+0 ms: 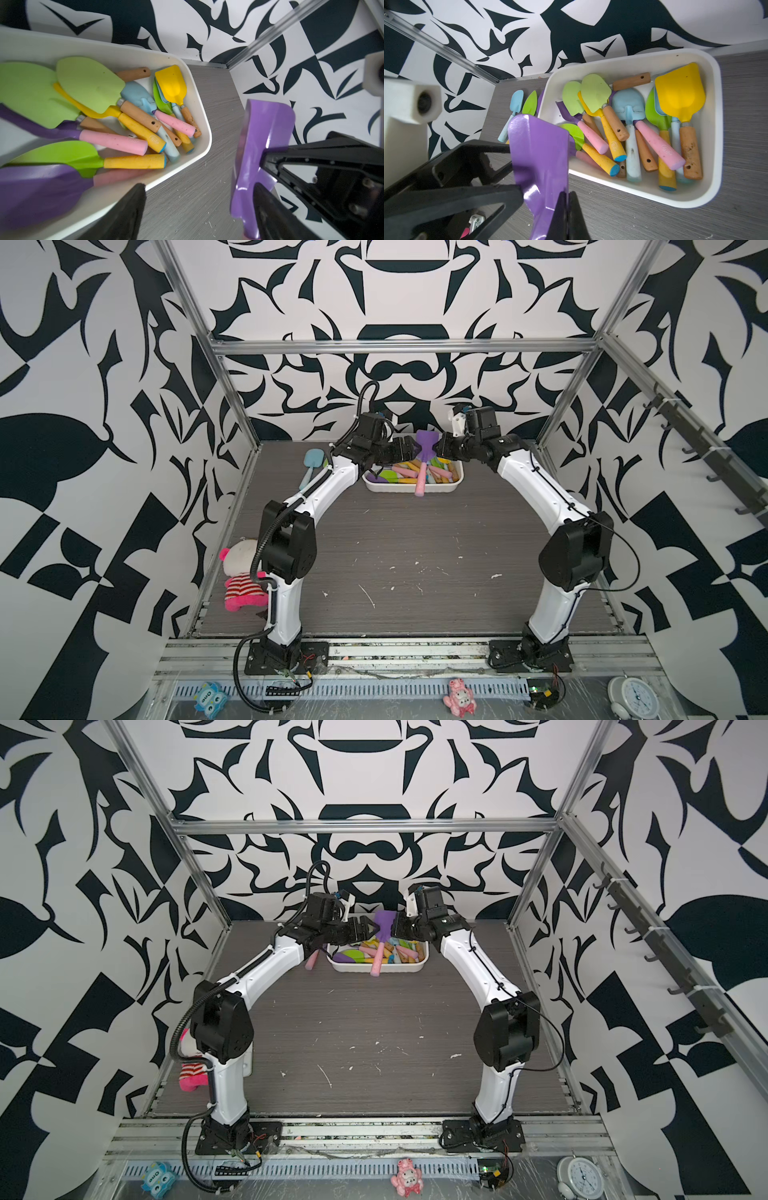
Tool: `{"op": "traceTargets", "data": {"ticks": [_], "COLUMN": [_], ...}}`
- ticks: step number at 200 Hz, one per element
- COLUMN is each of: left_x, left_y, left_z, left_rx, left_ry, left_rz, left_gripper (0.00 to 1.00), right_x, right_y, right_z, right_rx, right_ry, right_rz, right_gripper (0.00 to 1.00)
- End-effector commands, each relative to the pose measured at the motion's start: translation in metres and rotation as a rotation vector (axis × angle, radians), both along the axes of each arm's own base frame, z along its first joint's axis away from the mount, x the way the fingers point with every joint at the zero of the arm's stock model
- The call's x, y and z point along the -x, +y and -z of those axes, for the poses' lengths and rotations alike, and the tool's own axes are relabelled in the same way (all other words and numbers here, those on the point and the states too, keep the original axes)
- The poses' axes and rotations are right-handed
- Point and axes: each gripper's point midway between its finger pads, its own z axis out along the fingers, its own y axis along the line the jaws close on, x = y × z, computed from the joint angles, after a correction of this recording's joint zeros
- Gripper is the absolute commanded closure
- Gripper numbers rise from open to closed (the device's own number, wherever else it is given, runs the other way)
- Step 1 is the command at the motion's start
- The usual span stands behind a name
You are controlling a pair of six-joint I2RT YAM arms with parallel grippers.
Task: Take the shovel out of the storage box
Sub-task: Place the shovel at the corner of the board.
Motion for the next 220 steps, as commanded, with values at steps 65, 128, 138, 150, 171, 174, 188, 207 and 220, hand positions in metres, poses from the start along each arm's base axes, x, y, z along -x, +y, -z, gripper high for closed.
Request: {"op": "traceTargets", "data": {"ticks": [65,128,138,150,171,174,188,207,220], "left_x": [0.075,0.085,0.084,0.082,0.08,0.08,0.08,0.08,0.079], "left_y": [-0.007,-0.025,-0.027,-0.028,-0.029,-0.03,-0.029,-0.031,-0.03], "left_z": [0.009,0.031,0.031,0.03,0.032,0.032,0.036,0.039,0.041], "left_rx": [-0.311,-0.444,-0.451,-0.459,-0.467,-0.469,-0.479,-0.484,-0.49], "left_ry": [-0.05,-0.045,-0.051,-0.061,-0.064,-0.064,-0.059,-0.057,-0.056], "left_rz": [0.037,0.081,0.083,0.083,0.091,0.092,0.097,0.105,0.103], "left_gripper": [0.12,0.23,0.27,0.33,0.37,0.38,0.43,0.5,0.55], "right_x": [-0.01,-0.012,-0.011,-0.011,-0.009,-0.009,-0.008,-0.007,-0.008], "right_y": [-0.016,-0.011,-0.011,-0.011,-0.01,-0.01,-0.011,-0.01,-0.009], "right_z": [-0.018,-0.014,-0.013,-0.012,-0.01,-0.011,-0.011,-0.01,-0.011], "right_rx": [0.021,0.019,0.023,0.025,0.027,0.027,0.027,0.026,0.024], "right_ry": [-0.003,0.013,0.017,0.02,0.027,0.025,0.024,0.029,0.026], "right_rz": [0.139,0.144,0.143,0.143,0.141,0.141,0.144,0.142,0.142], "right_gripper": [1.0,1.0,1.0,1.0,1.0,1.0,1.0,1.0,1.0]}}
